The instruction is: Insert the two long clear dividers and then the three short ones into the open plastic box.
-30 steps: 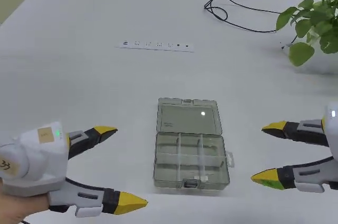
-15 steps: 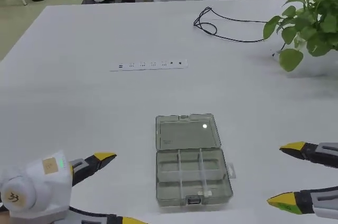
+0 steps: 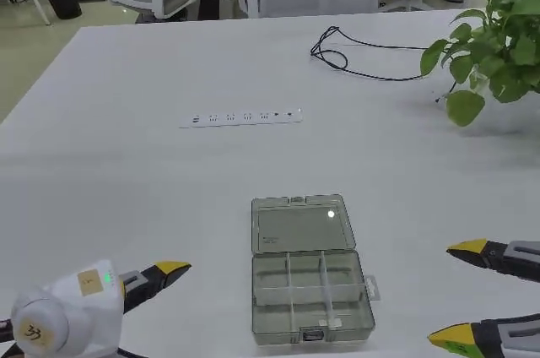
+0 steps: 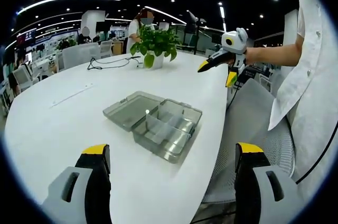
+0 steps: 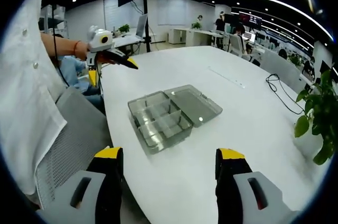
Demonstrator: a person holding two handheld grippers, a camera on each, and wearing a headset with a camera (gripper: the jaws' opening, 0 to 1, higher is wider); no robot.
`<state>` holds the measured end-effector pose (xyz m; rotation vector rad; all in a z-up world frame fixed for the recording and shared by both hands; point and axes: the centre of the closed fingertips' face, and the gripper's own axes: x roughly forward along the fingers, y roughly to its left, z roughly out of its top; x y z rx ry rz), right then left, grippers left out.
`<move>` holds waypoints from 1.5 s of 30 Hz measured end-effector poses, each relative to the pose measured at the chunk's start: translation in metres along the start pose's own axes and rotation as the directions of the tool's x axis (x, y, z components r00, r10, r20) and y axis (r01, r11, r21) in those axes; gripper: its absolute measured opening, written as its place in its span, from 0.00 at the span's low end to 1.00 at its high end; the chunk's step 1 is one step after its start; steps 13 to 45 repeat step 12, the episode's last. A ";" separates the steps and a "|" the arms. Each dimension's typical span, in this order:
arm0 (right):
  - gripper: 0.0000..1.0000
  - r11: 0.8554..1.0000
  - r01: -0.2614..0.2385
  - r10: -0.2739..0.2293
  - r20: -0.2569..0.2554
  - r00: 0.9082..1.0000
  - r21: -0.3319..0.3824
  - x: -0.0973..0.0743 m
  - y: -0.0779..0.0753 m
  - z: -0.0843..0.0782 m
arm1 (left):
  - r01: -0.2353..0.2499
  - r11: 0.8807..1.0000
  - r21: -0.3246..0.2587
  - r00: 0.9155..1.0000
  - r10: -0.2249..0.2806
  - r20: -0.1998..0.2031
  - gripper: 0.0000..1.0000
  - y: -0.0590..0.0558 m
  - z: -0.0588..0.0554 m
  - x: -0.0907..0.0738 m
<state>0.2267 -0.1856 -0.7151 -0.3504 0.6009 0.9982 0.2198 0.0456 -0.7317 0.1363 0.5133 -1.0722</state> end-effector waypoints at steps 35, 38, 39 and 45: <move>0.72 1.000 -0.001 0.001 -0.001 1.000 -0.001 -0.001 -0.001 -0.001 | 0.004 1.000 0.001 1.000 -0.004 -0.007 1.00 -0.001 -0.003 0.001; 0.72 1.000 -0.001 0.001 -0.001 1.000 -0.001 -0.001 -0.001 -0.001 | 0.004 1.000 0.001 1.000 -0.004 -0.007 1.00 -0.001 -0.003 0.001; 0.72 1.000 -0.001 0.001 -0.001 1.000 -0.001 -0.001 -0.001 -0.001 | 0.004 1.000 0.001 1.000 -0.004 -0.007 1.00 -0.001 -0.003 0.001; 0.72 1.000 -0.001 0.001 -0.001 1.000 -0.001 -0.001 -0.001 -0.001 | 0.004 1.000 0.001 1.000 -0.004 -0.007 1.00 -0.001 -0.003 0.001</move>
